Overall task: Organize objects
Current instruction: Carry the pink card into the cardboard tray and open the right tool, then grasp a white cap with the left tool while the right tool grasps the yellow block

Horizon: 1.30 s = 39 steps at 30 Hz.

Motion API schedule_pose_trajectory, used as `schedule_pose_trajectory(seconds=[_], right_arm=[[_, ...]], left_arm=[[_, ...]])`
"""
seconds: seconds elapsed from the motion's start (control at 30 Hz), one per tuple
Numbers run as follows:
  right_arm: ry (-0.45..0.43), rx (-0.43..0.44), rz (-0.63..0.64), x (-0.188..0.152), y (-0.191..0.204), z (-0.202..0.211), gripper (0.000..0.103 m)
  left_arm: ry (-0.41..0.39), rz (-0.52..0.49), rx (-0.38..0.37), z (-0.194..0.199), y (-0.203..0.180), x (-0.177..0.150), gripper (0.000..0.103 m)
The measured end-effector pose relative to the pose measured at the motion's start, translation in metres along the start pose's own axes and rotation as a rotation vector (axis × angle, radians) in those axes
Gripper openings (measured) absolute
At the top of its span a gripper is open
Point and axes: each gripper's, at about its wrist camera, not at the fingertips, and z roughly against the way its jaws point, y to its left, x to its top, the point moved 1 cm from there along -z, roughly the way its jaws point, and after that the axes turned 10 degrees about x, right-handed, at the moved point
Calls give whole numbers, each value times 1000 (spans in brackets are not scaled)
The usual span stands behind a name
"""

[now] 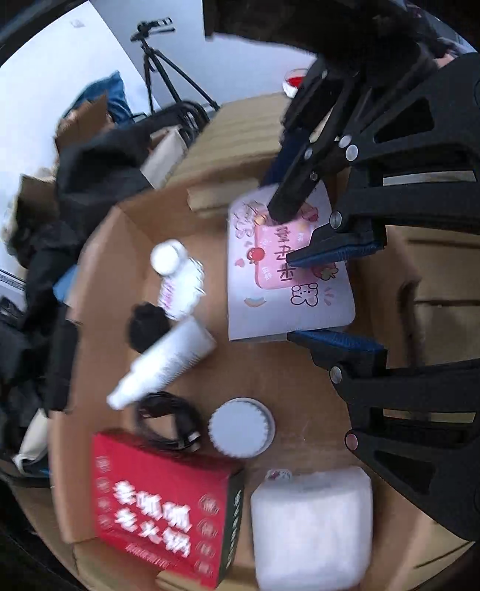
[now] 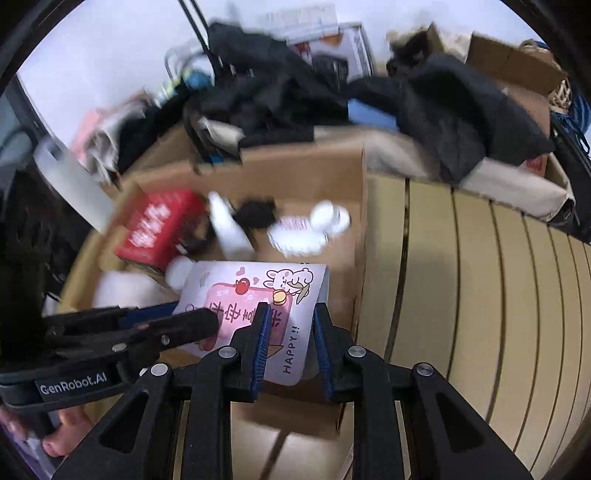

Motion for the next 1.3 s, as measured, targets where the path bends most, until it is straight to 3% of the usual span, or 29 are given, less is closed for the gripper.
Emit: schedule_pose_trajectory(seconds=[0.1, 0.2, 0.37, 0.4, 0.43, 0.47, 0.5, 0.57, 0.7, 0.97, 1.13, 1.2, 1.3], right_arm=[[-4, -64, 49, 2, 6, -4, 26], [14, -80, 49, 2, 6, -1, 26], [-3, -121, 92, 3, 24, 36, 30], [-24, -109, 100, 5, 29, 54, 39], [-41, -95, 103, 7, 34, 67, 46], [-61, -81, 107, 9, 38, 83, 66], [-86, -65, 112, 11, 42, 102, 82], [-136, -22, 126, 14, 53, 143, 83], [-229, -42, 182, 13, 70, 221, 83], [-241, -29, 186, -5, 86, 263, 83], [-252, -18, 252, -44, 102, 274, 83], [-265, 9, 277, -69, 107, 273, 83], [-252, 95, 293, -115, 113, 254, 83]], left_arm=[[-17, -4, 31, -5, -3, -2, 28], [-1, 15, -8, 2, -1, -3, 33], [-104, -5, 15, 72, 6, -9, 52], [-134, -21, 31, 91, 7, -11, 57], [-177, -54, 62, 120, 7, -14, 71], [-204, -74, 92, 140, 7, -15, 87], [-236, -91, 133, 161, 7, -17, 93], [-308, -128, 248, 212, 10, -26, 103], [-351, -105, 348, 272, 24, -39, 103], [-399, -143, 377, 321, 16, -85, 103], [-429, -158, 381, 314, 16, -132, 103], [-404, -133, 346, 296, 25, -159, 103], [-358, -83, 390, 260, 38, -205, 103]])
